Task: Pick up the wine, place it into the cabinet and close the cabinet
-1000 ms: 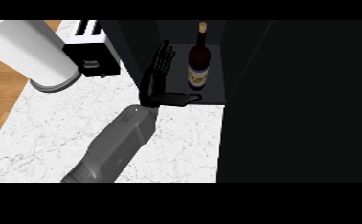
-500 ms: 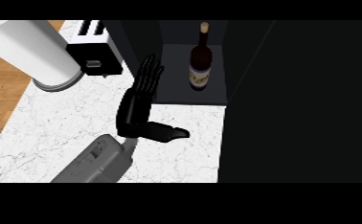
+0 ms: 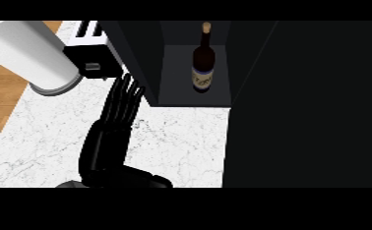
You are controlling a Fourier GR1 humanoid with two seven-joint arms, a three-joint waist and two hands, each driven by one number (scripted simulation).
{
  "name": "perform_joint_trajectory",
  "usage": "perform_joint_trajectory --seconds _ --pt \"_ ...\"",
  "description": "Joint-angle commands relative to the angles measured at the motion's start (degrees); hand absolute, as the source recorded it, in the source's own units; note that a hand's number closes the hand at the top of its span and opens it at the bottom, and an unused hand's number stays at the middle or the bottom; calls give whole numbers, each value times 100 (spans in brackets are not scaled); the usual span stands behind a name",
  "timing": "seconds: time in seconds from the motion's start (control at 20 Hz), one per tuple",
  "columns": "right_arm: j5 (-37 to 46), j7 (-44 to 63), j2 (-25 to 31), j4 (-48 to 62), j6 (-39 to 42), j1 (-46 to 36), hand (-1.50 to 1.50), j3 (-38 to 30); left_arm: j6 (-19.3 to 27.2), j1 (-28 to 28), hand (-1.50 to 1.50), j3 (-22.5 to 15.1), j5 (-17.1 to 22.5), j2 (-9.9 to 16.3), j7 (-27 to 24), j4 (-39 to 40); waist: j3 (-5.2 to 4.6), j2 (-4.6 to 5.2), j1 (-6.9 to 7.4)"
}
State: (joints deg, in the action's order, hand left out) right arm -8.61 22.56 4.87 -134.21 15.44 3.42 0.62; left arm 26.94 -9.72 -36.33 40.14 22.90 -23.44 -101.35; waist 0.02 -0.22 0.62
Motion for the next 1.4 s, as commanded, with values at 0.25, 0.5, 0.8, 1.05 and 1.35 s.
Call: perform_joint_trajectory --seconds 0.25,0.5,0.8,1.05,1.35 --pt "-396 402 737 -484 1144 377 150 702 356 1252 -150 260 -314 650 -47 -1182 -1 -6 -8" --pt "-659 1064 537 -693 958 518 150 1407 186 2124 -150 826 -124 1206 -44 -2052 -5 -3 30" --pt "-208 1305 101 -864 674 518 150 2528 -849 3208 -150 1877 470 1558 -572 -2127 -10 -6 38" --pt "496 1940 -466 -783 -1 -167 150 3337 -1554 3956 -150 2794 1052 1874 -522 -2428 -12 -12 68" --pt "1720 1564 -481 171 -1411 -1305 150 4614 -2428 4430 -150 3672 1398 2060 -647 -2148 -15 -22 115"
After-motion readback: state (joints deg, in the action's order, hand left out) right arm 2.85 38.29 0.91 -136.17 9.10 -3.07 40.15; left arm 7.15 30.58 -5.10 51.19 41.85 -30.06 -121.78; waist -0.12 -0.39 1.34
